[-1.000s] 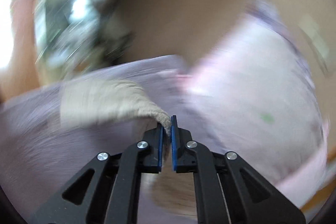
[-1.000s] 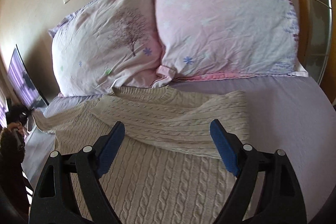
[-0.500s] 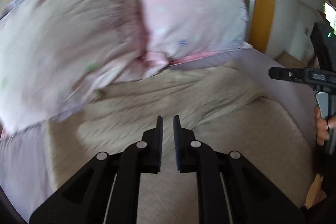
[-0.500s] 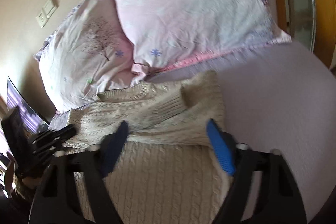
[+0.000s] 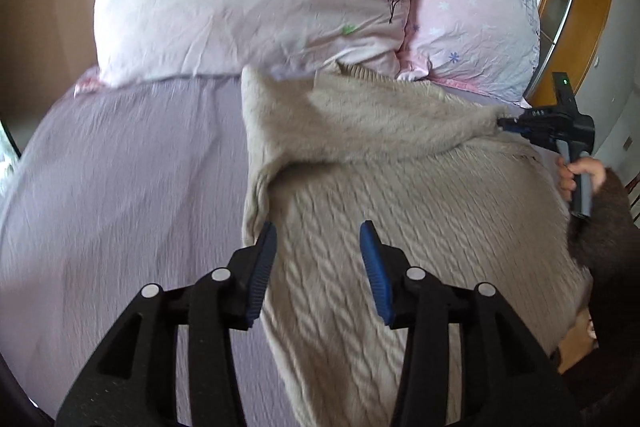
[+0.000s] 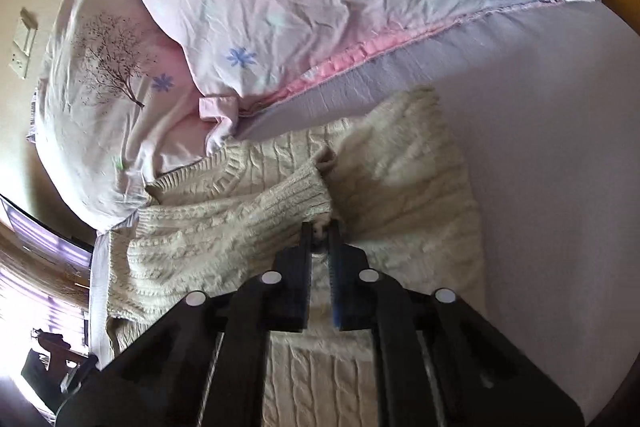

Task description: Fold small clothes

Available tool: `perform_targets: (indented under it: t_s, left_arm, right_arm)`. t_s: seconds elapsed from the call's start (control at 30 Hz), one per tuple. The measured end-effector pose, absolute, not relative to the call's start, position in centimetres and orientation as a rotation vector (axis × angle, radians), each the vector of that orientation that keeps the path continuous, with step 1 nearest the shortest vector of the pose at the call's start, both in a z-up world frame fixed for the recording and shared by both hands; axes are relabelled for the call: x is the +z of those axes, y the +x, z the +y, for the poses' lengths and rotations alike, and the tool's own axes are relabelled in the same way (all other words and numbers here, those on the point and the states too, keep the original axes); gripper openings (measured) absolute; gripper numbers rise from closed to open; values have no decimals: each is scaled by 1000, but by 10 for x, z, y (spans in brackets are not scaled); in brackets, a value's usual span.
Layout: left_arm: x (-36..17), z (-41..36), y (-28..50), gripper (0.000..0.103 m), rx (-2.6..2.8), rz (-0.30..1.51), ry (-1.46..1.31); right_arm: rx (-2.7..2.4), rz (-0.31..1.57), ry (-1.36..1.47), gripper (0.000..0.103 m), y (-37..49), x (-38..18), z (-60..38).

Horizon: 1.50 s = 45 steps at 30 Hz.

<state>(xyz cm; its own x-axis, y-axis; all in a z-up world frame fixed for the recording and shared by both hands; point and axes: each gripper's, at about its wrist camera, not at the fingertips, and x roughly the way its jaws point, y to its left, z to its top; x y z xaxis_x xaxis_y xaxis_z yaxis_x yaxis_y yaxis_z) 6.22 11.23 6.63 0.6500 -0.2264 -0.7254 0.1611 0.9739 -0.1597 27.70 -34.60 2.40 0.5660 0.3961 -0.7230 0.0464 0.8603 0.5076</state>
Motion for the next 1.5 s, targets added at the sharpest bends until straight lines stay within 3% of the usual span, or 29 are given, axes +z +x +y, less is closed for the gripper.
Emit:
perform_targets:
  t_s: [0.13,0.27,0.3,0.37,0.4,0.43,0.53,0.7,0.83,0.93,0.97,1.0,1.03,1.13,1.33,1.5]
  left_arm:
    - [58,123,52,45,-259,865,-171]
    - [49,127,39,50,-288,900,-213]
    - [48,128,37,53,-293,906,-218]
    - [44,129,26,57,-314,926,-238]
    - [42,130,20,58,-325,933,-248]
    - [39,130,14,59,-334,939,-255]
    - [31,132,-1,59,-343,963,-283]
    - [25,132,-25,58,-361,965,-327]
    - [25,122,-45,53,-370,972,-305]
    - [23,114,-55,36,-378,994,-306]
    - [21,113,-56,22,-378,1004,-308]
    - [18,111,-57,14,-383,1015,-313]
    - [17,110,-56,13,-385,1015,-316]
    - [20,111,-51,10,-421,980,-352]
    - [59,123,-17,9,-446,812,-368]
    - [87,135,56,9,-418,691,-374]
  right_arm:
    - [175,798,525,7,243,55,-356]
    - [86,929,470,9,231,40,-359]
    - [86,952,473,15,223,38,-360]
    - [128,936,477,45,199,41,-364]
    - [140,918,472,69,186,44,-367]
    - [143,896,459,71,168,48,-370]
    - [149,901,440,69,130,45,-380]
    - [184,980,510,44,67,16,-403]
    - [293,968,561,39,30,12,-398]
    - [413,987,586,37,10,7,-385]
    - [447,994,582,35,5,6,-381]
    - [475,1005,581,25,3,6,-375]
    - [506,1023,589,13,3,4,-372]
    - [548,989,612,10,10,11,-368]
    - [600,719,675,9,35,69,-385]
    - [579,582,722,9,106,100,-392]
